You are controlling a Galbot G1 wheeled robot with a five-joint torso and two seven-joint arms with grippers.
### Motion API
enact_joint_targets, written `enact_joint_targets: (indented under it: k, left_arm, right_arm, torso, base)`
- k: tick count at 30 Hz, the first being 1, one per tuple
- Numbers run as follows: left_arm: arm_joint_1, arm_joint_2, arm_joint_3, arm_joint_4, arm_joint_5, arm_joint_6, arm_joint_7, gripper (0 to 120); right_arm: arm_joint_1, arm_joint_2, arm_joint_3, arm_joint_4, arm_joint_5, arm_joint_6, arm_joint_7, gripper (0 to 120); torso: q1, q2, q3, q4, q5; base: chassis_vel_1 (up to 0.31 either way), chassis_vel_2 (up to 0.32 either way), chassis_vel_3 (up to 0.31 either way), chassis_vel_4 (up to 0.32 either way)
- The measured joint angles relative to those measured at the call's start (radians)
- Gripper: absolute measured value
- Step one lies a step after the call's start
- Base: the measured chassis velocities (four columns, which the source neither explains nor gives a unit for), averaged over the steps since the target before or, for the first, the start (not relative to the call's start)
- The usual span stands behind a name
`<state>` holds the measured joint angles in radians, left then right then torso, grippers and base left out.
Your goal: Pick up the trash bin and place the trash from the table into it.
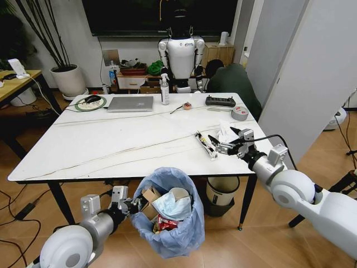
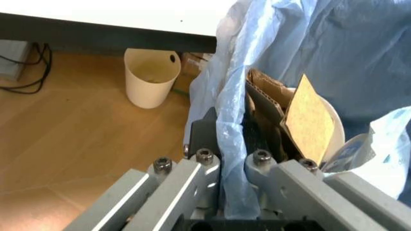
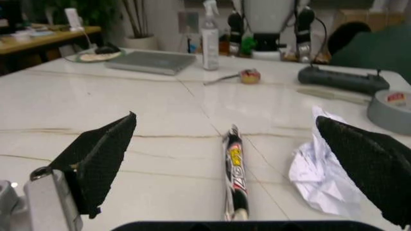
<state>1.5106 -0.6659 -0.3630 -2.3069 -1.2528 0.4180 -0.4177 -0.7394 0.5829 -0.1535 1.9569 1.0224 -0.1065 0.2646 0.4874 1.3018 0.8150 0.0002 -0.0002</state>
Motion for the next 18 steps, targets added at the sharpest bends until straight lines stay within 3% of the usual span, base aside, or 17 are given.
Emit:
enact_joint_targets:
  k: [5,18]
  left_arm:
    - [-0.002,0.027,-0.003,0.003,-0.013,0.001,-0.001,0]
    - [-0.008,0.063,-0.009,-0.006,-0.041,0.004,-0.006,0]
  right_arm:
    - [0.003,0.048,0.004,-0.097,-0.007,-0.044,-0.014,100]
    - [0.0,0.076,-0.02,-0.149,0.006,-0.097,-0.045,100]
  torso:
    - [0.0,0.0,0.0,-0.0005,0.0002]
    - [0.0,0.0,0.0,-0.0005,0.0001]
  base:
    - [0.0,0.0,0.0,0.0]
    - [0.0,0.0,0.0,0.0]
